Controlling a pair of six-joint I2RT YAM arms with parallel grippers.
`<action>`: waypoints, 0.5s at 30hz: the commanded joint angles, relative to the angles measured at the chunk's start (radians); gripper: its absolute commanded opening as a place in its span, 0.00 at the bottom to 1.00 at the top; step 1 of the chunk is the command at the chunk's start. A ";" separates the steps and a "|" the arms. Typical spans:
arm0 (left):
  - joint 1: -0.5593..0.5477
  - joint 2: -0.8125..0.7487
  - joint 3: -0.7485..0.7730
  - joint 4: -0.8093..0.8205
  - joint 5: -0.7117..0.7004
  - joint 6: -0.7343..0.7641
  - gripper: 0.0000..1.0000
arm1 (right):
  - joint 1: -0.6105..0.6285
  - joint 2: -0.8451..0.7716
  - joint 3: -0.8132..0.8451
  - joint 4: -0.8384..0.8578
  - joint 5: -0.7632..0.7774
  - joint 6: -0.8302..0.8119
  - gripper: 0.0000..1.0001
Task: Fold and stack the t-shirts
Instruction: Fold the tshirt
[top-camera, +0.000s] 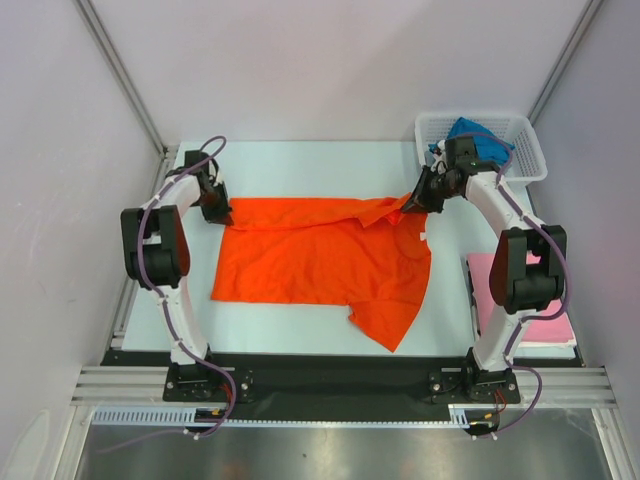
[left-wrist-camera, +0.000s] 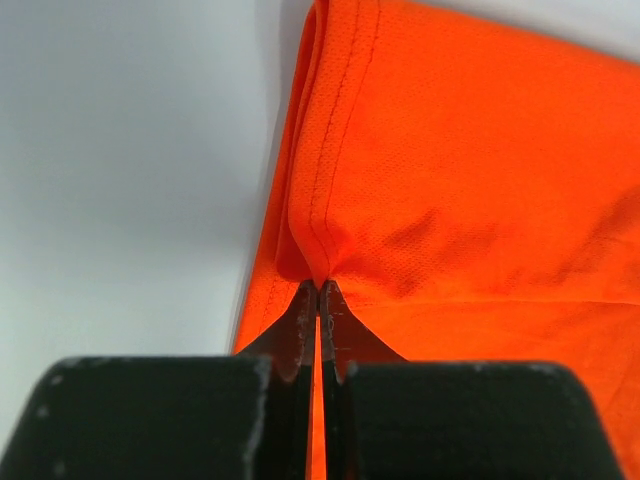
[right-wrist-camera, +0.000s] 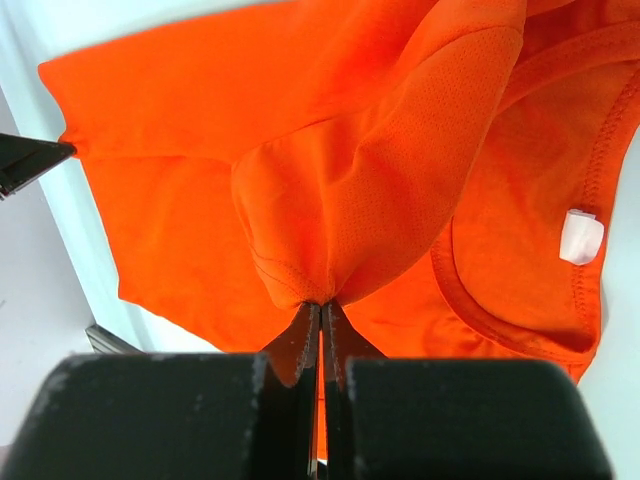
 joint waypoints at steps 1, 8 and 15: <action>0.006 0.015 0.042 -0.021 0.004 0.027 0.00 | 0.000 0.001 -0.009 -0.015 0.008 -0.027 0.00; 0.008 0.033 0.048 -0.017 -0.015 0.025 0.00 | 0.003 0.017 -0.033 -0.012 0.022 -0.036 0.00; 0.012 0.029 0.086 -0.008 -0.010 0.001 0.00 | 0.004 0.029 -0.027 -0.018 0.042 -0.052 0.00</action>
